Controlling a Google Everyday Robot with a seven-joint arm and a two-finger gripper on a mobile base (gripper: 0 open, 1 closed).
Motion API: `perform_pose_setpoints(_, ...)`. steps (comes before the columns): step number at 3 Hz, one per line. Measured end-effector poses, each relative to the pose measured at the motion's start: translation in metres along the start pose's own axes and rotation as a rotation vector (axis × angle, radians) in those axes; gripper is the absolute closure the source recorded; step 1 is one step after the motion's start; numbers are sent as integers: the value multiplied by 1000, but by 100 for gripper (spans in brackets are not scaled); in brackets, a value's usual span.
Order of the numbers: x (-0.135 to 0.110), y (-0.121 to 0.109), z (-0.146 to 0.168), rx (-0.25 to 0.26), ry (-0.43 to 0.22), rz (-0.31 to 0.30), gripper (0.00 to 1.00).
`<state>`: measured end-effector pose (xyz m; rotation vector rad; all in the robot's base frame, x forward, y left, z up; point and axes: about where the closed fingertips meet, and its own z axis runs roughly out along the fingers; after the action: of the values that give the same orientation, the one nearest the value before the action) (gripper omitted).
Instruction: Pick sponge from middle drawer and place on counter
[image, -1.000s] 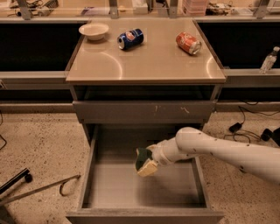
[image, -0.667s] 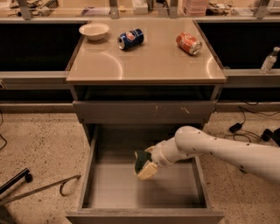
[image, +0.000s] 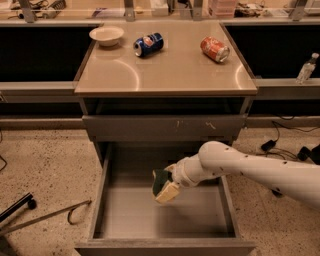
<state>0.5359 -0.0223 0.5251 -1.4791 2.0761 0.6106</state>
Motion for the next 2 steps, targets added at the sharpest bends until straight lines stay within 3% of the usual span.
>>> perform_pose_setpoints(1, -49, 6, -46, 65, -39, -88, 100)
perform_pose_setpoints(2, -128, 18, -116, 109, -142, -216, 100)
